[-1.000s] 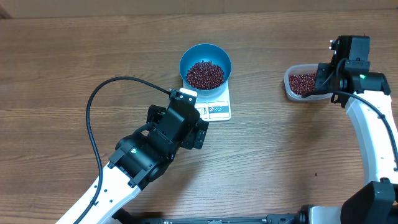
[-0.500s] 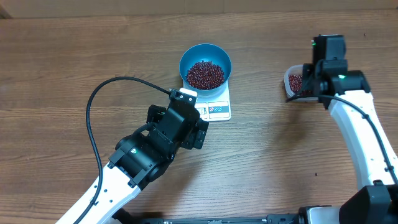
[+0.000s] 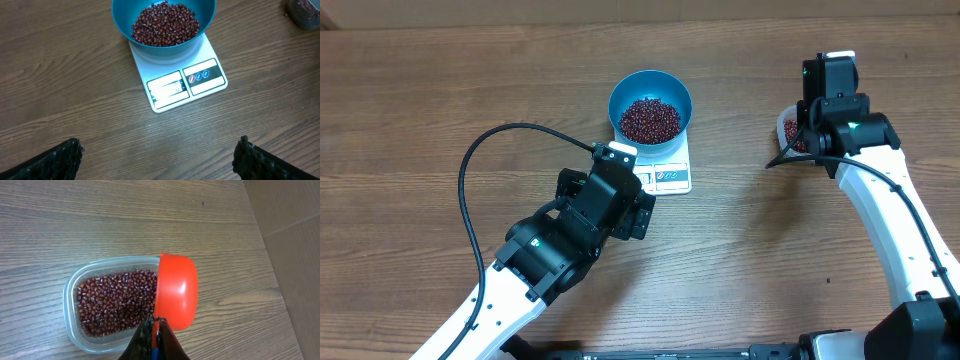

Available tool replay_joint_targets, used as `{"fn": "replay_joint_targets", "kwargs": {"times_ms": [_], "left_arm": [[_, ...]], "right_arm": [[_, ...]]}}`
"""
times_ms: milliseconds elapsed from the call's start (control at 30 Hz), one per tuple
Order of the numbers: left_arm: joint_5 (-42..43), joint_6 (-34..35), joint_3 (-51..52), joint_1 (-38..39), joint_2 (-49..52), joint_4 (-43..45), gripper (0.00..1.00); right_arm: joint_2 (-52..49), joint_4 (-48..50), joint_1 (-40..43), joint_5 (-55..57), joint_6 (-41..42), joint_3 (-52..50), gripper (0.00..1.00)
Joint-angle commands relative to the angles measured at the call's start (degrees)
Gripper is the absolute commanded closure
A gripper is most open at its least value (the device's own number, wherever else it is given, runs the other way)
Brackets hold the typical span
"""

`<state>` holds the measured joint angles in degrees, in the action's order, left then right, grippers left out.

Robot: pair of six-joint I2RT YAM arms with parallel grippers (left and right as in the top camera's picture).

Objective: Scoop item into bowl and weigh 150g on scale
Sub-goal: 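Lower the red cup into the bean tub with the right gripper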

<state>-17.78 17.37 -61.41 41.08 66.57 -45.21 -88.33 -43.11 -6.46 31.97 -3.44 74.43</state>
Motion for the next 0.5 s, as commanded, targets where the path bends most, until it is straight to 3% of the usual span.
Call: {"fn": "replay_joint_targets", "kwargs": {"times_ms": [0,300,467], "left_arm": [[-0.22,-0.46,0.24,-0.57,0.20,0.02,0.01],[-0.20,-0.48,0.24,-0.57,0.20,0.02,0.01],[-0.20,-0.48,0.24,-0.57,0.20,0.02,0.01]], "right_arm": [[1.18,0.39,-0.28,1.38,0.17,-0.13,0.96],[1.18,0.92,-0.28,-2.67,0.59,-0.13,0.96],[1.18,2.60,-0.22,-3.61,7.19,-0.13,0.96]]}}
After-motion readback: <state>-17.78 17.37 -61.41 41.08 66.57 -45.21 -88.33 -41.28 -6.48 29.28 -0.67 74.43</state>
